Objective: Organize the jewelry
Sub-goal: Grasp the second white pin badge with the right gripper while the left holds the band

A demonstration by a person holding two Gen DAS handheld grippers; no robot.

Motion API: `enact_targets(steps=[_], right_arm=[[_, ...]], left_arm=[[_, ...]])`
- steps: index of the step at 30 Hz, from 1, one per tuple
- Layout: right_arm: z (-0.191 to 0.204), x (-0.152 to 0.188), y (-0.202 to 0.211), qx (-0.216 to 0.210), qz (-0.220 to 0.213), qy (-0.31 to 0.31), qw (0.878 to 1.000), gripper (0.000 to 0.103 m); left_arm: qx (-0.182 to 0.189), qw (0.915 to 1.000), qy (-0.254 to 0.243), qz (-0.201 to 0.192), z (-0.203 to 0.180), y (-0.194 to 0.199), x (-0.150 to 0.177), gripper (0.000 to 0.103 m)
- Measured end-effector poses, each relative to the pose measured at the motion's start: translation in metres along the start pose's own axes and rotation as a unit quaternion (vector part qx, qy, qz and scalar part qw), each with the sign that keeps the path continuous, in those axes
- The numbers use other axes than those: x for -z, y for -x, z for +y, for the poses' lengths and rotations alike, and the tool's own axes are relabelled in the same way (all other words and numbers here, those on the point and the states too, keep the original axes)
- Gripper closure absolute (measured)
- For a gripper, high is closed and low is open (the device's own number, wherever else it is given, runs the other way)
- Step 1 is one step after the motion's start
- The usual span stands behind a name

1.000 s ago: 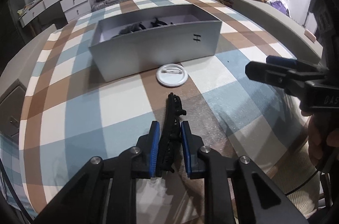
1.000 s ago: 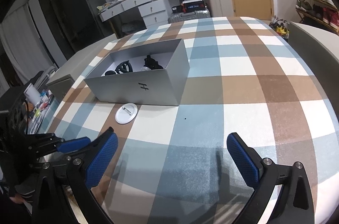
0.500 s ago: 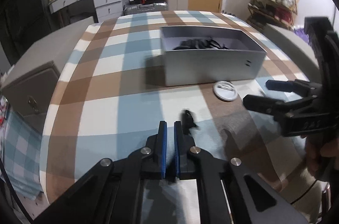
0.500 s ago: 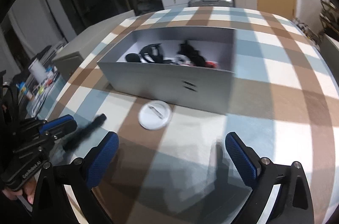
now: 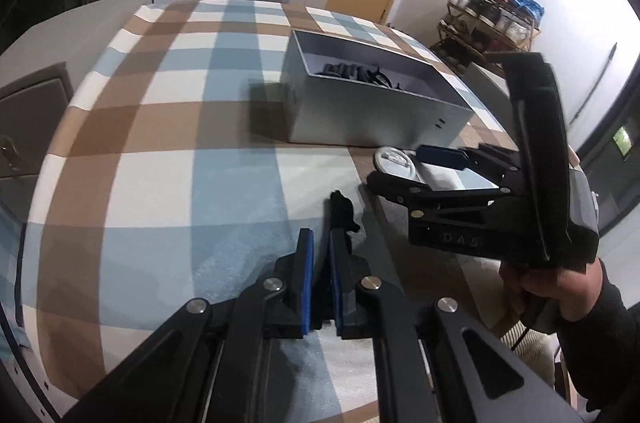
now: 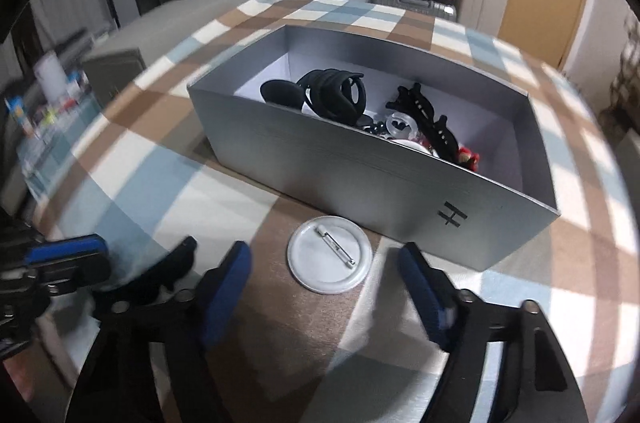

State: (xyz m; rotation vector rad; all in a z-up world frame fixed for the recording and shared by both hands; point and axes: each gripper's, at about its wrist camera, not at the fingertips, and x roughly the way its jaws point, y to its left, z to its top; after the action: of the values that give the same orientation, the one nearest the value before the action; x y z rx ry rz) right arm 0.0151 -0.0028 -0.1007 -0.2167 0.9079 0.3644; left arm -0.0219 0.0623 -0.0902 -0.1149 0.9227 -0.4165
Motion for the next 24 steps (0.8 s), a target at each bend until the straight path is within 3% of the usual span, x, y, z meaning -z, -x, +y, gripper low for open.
enact_targets(steps=[3, 6, 8, 16, 21, 24], right_arm=[[0.0, 0.002, 0.002, -0.01, -0.001, 0.006, 1.0, 0.046], [0.0, 0.002, 0.003, -0.015, -0.007, 0.011, 1.0, 0.063], [0.0, 0.003, 0.004, -0.016, -0.009, 0.011, 1.0, 0.063], [-0.008, 0.005, 0.007, -0.029, -0.017, -0.013, 0.999, 0.063], [-0.018, 0.013, 0.015, -0.042, -0.022, -0.03, 0.998, 0.063], [-0.025, 0.018, 0.022, -0.038, -0.029, -0.033, 0.998, 0.063]], left_arm=[[0.001, 1.0, 0.001, 0.003, 0.001, -0.001, 0.001, 0.089], [0.009, 0.9998, 0.012, 0.012, 0.004, -0.005, 0.001, 0.078], [0.011, 0.9997, 0.016, 0.016, 0.005, -0.006, 0.002, 0.066], [-0.001, 0.9992, -0.018, 0.035, -0.007, -0.011, 0.006, 0.062], [-0.035, 0.9965, -0.063, 0.042, -0.019, -0.014, 0.008, 0.063], [-0.046, 0.9959, -0.065, 0.042, -0.021, -0.015, 0.007, 0.072]])
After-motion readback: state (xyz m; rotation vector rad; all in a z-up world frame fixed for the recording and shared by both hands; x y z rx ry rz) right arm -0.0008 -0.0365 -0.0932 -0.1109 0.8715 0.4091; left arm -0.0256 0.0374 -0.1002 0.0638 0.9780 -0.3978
